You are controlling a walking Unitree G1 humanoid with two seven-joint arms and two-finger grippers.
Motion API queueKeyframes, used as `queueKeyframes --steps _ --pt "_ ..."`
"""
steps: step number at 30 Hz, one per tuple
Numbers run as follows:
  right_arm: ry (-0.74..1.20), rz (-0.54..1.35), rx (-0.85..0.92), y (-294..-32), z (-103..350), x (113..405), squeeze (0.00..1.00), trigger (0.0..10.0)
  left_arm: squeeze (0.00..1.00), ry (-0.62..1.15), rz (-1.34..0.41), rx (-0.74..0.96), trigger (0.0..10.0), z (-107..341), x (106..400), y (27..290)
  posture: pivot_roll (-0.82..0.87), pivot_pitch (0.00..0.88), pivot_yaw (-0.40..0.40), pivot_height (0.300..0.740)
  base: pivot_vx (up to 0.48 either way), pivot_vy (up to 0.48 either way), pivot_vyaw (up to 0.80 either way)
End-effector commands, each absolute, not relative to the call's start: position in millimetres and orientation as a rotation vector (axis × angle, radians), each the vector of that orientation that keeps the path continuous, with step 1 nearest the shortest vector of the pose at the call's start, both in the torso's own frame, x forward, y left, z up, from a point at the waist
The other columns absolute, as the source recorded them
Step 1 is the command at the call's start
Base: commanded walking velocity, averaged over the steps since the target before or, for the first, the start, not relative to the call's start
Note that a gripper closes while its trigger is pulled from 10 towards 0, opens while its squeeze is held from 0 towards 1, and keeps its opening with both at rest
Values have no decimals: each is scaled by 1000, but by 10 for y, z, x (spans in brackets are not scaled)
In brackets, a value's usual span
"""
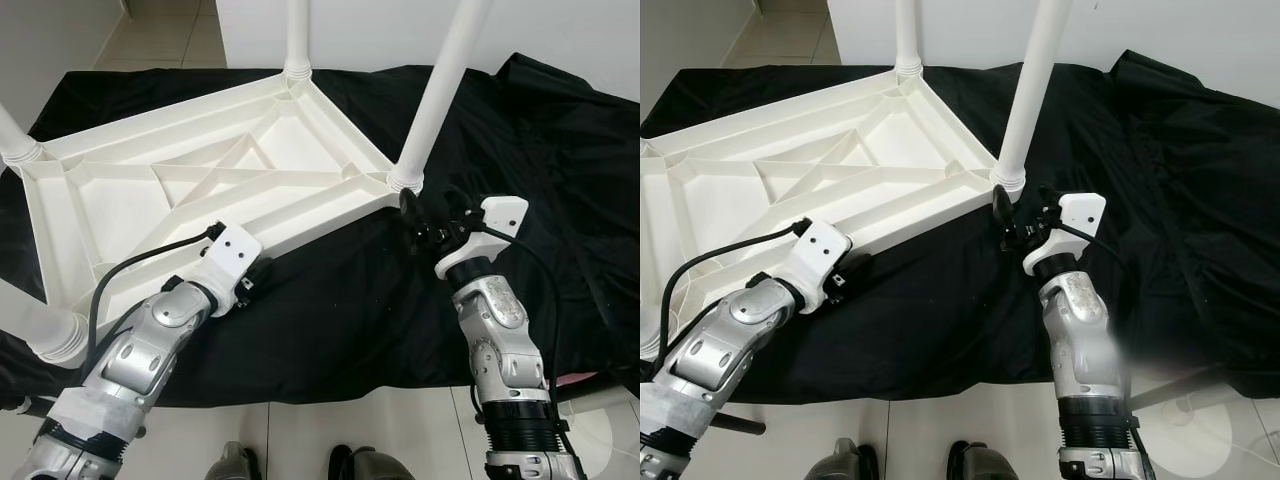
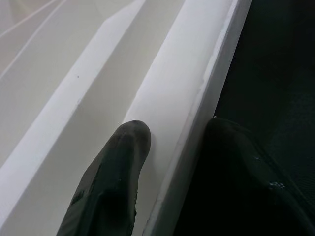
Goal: Building children table
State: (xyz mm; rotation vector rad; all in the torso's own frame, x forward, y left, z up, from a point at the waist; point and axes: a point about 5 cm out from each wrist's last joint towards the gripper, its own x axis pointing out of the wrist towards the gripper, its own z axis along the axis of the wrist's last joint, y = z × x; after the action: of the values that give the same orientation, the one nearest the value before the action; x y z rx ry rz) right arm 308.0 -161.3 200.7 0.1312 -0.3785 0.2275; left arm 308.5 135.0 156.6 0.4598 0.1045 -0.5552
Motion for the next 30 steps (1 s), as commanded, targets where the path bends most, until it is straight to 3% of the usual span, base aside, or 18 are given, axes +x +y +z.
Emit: queueKeyframes --steps 1,9,10,11,12,13,16,17,18,19,20,21,22,29,30 --pt "-366 223 133 -1613 1984 3068 0 10000 0 165 -495 450 10000 1495 3102 1466 -32 159 21 740 0 0 0" --pt "-373 204 130 -1633 2013 3091 0 10000 0 159 -454 296 9882 1492 3103 1340 -38 154 17 740 0 0 0" --pt "-375 205 131 -1627 2022 3097 0 10000 0 160 -472 270 4549 1486 3095 1294 -40 153 12 740 0 0 0" --pt "-375 205 131 -1627 2022 3097 0 10000 0 160 -472 270 4549 1486 3095 1294 -40 153 12 740 0 0 0" --pt "-375 207 131 -1621 2026 3100 0 10000 0 161 -482 259 3137 1481 3087 1258 -40 153 12 740 0 0 0" --pt "-374 209 130 -1613 2027 3106 0 10000 0 162 -482 251 0 1479 3086 1221 -43 152 12 740 0 0 0" --pt "-372 211 125 -1609 2024 3110 0 10000 0 177 -463 226 0 1466 3099 1172 -45 151 12 740 0 0 0" --pt "-370 206 123 -1618 2020 3104 0 10000 0 189 -459 216 3725 1460 3101 1136 -47 150 12 740 0 0 0" --pt "-370 206 123 -1618 2020 3104 0 10000 0 189 -459 216 3725 1460 3101 1136 -47 150 12 740 0 0 0" --pt "-370 205 122 -1621 2019 3102 0 10000 0 190 -461 216 2824 1460 3098 1127 -47 150 12 740 0 0 0" --pt "-369 203 122 -1624 2018 3104 0 10000 0 184 -474 224 5137 1466 3093 1097 -46 151 12 740 0 0 0" --pt "-369 203 122 -1624 2018 3104 0 10000 0 184 -474 224 5137 1466 3093 1097 -46 151 12 740 0 0 0" --pt "-369 203 122 -1625 2018 3106 0 10000 0 179 -483 231 10000 1471 3090 1078 -46 151 12 740 0 0 0" --pt "-369 206 120 -1594 2022 3120 0 10000 0 159 -526 232 10000 1446 3061 998 -45 155 11 740 0 0 0" --pt "-368 207 118 -1582 2021 3123 0 10000 1000 154 -539 207 10000 1443 3035 998 -43 156 13 740 0 0 0"
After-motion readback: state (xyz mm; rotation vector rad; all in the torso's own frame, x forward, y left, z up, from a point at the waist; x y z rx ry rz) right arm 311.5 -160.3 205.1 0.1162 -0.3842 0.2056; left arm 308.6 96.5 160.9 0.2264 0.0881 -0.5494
